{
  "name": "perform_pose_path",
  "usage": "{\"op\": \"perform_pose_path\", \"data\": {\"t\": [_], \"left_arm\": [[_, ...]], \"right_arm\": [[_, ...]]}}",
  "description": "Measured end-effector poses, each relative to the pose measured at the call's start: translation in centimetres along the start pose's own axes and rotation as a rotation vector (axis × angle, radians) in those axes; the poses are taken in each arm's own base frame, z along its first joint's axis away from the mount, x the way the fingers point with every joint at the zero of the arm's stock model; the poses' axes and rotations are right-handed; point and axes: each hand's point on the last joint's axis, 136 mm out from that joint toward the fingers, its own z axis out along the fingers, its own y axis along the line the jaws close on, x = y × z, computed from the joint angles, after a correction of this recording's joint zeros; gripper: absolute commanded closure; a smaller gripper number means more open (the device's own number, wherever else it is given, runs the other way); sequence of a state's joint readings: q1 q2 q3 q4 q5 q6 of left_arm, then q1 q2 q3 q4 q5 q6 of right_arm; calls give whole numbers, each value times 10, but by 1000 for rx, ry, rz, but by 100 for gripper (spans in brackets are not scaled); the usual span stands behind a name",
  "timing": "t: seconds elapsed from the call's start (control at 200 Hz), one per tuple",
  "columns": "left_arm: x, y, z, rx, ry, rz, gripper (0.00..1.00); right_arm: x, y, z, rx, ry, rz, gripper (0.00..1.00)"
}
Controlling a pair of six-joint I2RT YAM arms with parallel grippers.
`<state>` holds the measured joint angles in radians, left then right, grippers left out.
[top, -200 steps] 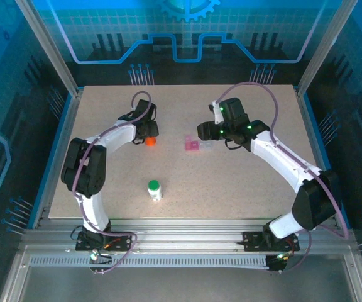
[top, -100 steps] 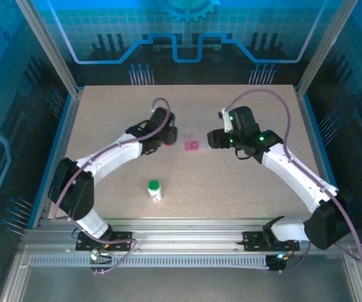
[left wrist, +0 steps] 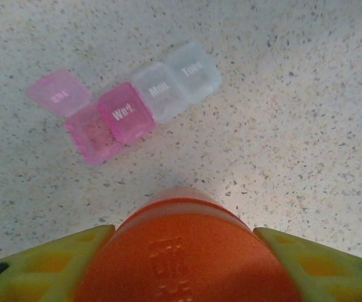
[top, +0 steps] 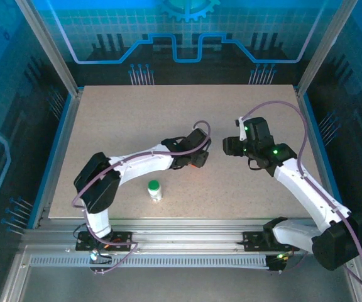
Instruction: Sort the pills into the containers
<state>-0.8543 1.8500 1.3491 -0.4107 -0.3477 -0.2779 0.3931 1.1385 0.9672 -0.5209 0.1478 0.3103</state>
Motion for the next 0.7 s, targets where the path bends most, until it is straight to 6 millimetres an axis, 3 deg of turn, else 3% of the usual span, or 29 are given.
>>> {"op": "perform_pose_path", "data": {"t": [0.07,0.185,0.435,0.57,0.7], "left_arm": [[3,-2,3,0,8,5,36],[2,-3,4,-2,6,-4,19],[-4,3,-4,-23,-24,-31,10],[-12,26,-47,-10,-114,-101,7],[-30,71,-105,5,-275,-245,7]], "right_arm": [[4,0,2,-4,11,2,32],[8,3,3,-22,24,2,33],[16,7,9,-30,72,-25,33],[8,25,7,-47,100,-94,32],[2,54,11,-85,132,-182,31]]}}
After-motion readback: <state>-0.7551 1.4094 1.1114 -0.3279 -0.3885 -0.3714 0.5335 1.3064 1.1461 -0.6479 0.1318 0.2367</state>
